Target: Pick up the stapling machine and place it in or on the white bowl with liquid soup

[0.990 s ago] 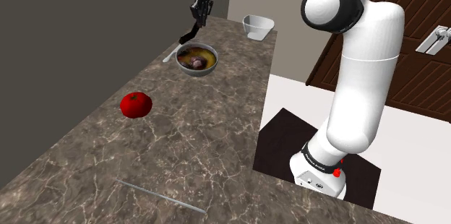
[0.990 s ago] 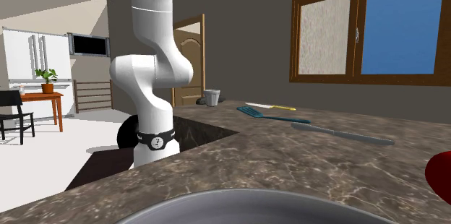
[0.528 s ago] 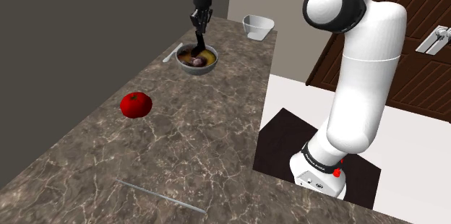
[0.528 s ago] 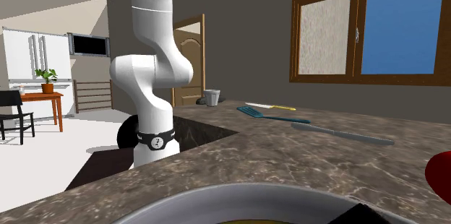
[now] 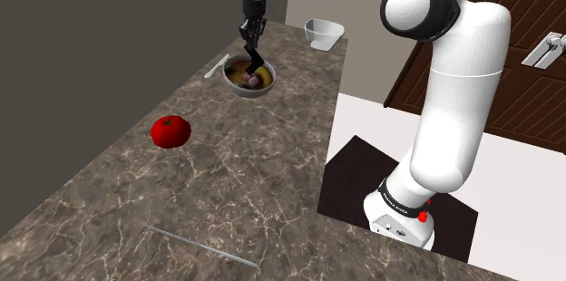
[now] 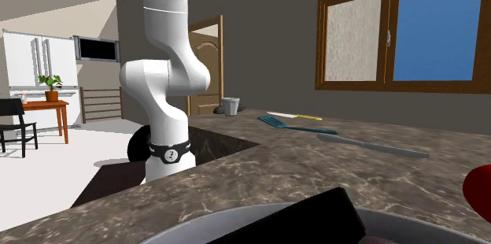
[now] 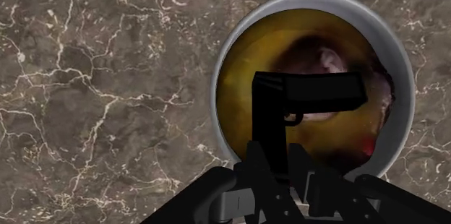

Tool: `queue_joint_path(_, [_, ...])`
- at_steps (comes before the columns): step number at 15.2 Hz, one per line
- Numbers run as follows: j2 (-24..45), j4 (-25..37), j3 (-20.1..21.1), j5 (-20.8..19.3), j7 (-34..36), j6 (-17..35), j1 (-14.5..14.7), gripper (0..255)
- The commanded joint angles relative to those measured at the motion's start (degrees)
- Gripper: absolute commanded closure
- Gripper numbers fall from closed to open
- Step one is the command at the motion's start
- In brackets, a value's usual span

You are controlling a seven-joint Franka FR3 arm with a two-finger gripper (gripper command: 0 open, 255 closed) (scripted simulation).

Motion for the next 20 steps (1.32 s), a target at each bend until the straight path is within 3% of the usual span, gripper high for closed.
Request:
queue_joint_path(1, [0.05,0.01,0.0,0.0,0.01,0.01,0.0,255])
queue_joint_path(3, [0.05,0.01,0.0,0.0,0.01,0.01,0.0,255])
queue_joint_path(4, [0.07,0.05,0.0,0.0,0.01,-0.01,0.0,0])
queue_joint_path(9, [0.05,0.01,0.0,0.0,0.01,0.01,0.0,0])
queue_joint_path(13, [0.17,7.49,-0.04,-0.02,0.05,-7.35,-0.1,0])
queue_joint_path(20, [0.17,7.49,-0.04,-0.02,0.05,-7.35,-0.1,0])
